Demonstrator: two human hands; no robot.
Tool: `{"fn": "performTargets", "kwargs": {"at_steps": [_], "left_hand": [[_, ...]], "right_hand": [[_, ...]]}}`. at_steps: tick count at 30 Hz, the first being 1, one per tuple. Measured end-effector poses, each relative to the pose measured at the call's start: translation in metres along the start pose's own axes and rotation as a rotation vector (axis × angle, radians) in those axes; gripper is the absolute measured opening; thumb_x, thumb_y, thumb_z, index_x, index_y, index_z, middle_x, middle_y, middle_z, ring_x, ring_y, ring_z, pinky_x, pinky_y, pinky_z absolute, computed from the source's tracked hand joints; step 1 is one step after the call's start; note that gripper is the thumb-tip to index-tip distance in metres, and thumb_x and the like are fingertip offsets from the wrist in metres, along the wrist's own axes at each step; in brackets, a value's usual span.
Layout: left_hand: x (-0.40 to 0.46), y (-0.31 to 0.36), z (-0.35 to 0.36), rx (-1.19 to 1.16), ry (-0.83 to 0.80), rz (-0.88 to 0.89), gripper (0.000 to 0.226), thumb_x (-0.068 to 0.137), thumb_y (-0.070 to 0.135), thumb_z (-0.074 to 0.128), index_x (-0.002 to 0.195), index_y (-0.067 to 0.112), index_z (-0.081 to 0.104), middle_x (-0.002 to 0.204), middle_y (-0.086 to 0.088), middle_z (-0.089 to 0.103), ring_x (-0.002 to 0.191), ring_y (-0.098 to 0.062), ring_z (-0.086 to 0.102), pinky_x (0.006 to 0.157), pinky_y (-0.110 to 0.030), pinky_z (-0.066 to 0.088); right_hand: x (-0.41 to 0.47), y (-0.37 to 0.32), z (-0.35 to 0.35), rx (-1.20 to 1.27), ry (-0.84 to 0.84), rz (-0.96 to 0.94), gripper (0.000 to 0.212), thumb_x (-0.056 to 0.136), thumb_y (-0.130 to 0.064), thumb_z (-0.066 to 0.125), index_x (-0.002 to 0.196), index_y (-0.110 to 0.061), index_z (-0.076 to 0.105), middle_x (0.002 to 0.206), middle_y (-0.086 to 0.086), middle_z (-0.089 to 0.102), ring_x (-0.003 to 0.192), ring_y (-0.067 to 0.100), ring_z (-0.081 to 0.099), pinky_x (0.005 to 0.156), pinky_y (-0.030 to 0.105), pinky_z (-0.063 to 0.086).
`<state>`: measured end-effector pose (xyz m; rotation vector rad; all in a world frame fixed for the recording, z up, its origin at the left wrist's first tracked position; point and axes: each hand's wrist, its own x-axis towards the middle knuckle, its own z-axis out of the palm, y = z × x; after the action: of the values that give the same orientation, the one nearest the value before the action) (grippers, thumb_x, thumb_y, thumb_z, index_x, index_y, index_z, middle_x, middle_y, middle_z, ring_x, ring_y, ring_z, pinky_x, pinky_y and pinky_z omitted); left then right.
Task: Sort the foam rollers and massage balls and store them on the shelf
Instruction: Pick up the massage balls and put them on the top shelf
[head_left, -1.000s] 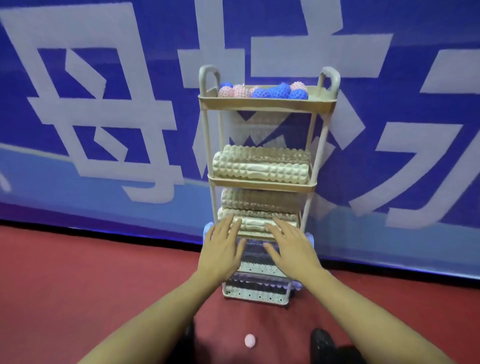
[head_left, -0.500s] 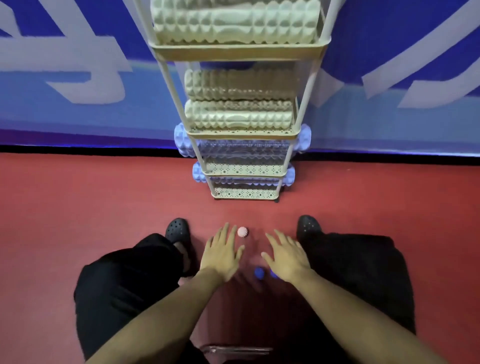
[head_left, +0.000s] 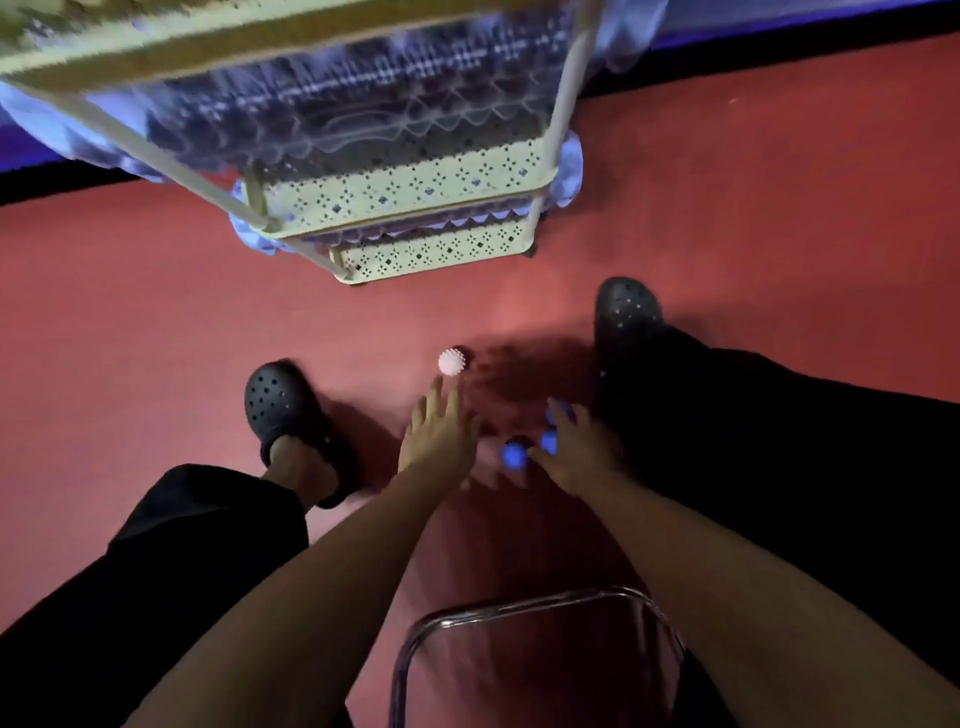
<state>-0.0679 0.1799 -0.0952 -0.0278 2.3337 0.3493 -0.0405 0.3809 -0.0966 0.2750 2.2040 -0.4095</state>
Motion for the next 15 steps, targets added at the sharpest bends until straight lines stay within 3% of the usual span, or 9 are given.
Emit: {"fn": "performTargets", "kwargs": {"at_steps": [3, 8, 11, 15], "left_hand": [[0.034, -0.005, 0.009, -0.070, 0.005, -0.036, 0.068, 0.102, 0.036, 0.044, 0.159, 0.025, 0.009, 0.165, -0.012, 0.009, 0.139, -0.044, 0.036, 0.110, -0.051, 0.035], [0.090, -0.025, 0.027, -0.095, 0.010, -0.007, 0.071, 0.101, 0.036, 0.046, 0.159, 0.030, 0.005, 0.163, -0.013, 0.009, 0.123, -0.049, 0.052, 0.100, -0.053, 0.044], [0.114, -0.033, 0.032, -0.082, 0.009, 0.056, 0.067, 0.101, 0.034, 0.049, 0.156, 0.032, 0.013, 0.157, -0.014, 0.017, 0.122, -0.049, 0.052, 0.097, -0.055, 0.047], [0.132, -0.026, 0.031, -0.047, 0.048, 0.054, 0.051, 0.100, 0.027, 0.053, 0.145, 0.017, 0.031, 0.137, -0.016, 0.034, 0.111, -0.047, 0.055, 0.086, -0.052, 0.047]], "right_hand": [[0.032, 0.005, 0.020, 0.134, 0.032, 0.112, 0.087, 0.092, -0.045, 0.066, 0.161, -0.025, 0.017, 0.158, 0.016, 0.025, 0.141, 0.035, 0.036, 0.112, 0.037, 0.030], [0.075, 0.016, 0.052, 0.273, 0.072, 0.287, 0.090, 0.087, -0.047, 0.071, 0.159, -0.033, 0.019, 0.145, 0.019, 0.035, 0.131, 0.041, 0.044, 0.111, 0.046, 0.033], [0.088, 0.024, 0.063, 0.324, 0.110, 0.327, 0.076, 0.087, -0.040, 0.073, 0.152, -0.025, 0.035, 0.138, 0.021, 0.038, 0.124, 0.042, 0.048, 0.106, 0.046, 0.039], [0.098, 0.026, 0.072, 0.428, 0.121, 0.315, 0.056, 0.093, -0.027, 0.068, 0.143, -0.016, 0.044, 0.136, 0.021, 0.046, 0.125, 0.038, 0.050, 0.102, 0.043, 0.041]]}}
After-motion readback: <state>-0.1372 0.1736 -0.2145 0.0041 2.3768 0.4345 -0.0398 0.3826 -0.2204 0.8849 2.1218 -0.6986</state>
